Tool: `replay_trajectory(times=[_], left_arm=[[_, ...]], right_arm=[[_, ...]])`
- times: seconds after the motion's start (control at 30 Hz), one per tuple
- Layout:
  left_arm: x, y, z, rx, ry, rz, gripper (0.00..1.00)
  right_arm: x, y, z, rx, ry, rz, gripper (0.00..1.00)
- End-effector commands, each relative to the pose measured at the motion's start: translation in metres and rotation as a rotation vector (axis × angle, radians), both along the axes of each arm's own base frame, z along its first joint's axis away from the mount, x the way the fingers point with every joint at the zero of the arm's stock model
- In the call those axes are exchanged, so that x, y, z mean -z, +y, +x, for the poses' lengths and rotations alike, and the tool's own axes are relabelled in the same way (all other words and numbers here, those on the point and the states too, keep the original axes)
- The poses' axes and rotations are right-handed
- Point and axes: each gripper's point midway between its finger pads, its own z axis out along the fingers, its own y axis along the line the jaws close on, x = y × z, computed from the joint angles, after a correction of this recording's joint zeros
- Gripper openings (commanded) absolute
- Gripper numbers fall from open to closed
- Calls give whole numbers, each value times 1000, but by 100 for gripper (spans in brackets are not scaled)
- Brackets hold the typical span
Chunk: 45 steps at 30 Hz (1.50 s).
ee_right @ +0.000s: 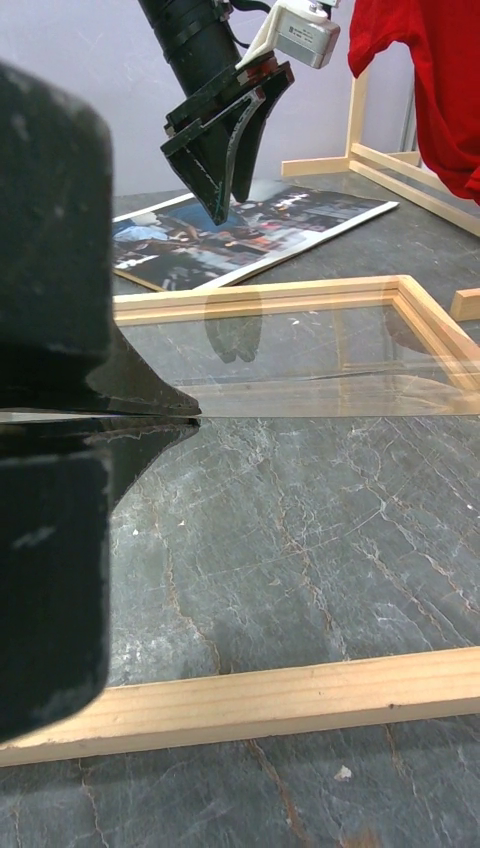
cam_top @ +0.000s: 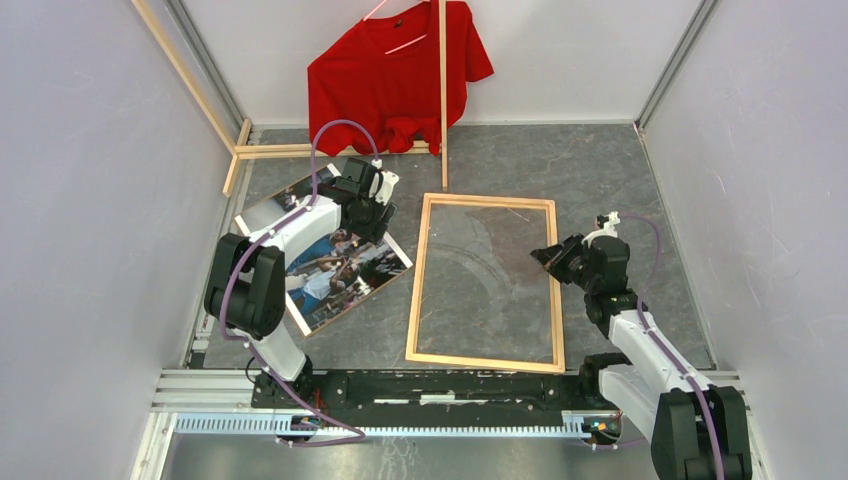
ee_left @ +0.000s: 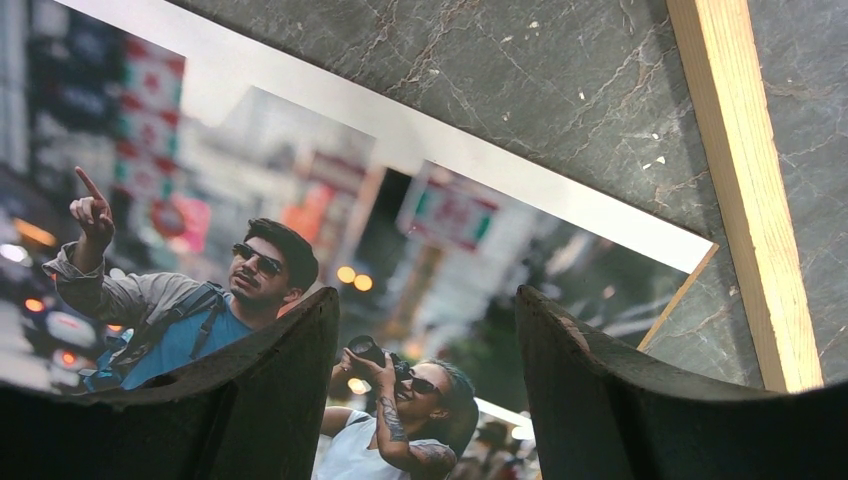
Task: Put the photo into the frame
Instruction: Place the photo frame item in the photo frame.
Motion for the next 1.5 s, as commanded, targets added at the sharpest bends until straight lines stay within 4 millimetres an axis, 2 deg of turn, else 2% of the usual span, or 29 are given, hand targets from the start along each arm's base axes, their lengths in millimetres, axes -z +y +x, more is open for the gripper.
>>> replay_trajectory(times=[0.0, 0.23, 1.07, 1.23, 1.47], left_arm=[[-15, -7, 14, -4, -58, -25, 72], [-14, -10, 12, 12, -56, -20, 72], [-13, -15, 12, 24, -56, -21, 72], [-12, -14, 10, 25, -53, -19, 72], [-4, -19, 7, 39, -39, -17, 72]], right_arm=[[-5, -7, 3, 20, -34, -25, 0], [4, -8, -1, 20, -14, -30, 0], [11, -10, -6, 11, 8, -29, 0], [5, -10, -3, 6, -22, -30, 0], [-26, -2, 4, -29, -155, 5, 0]])
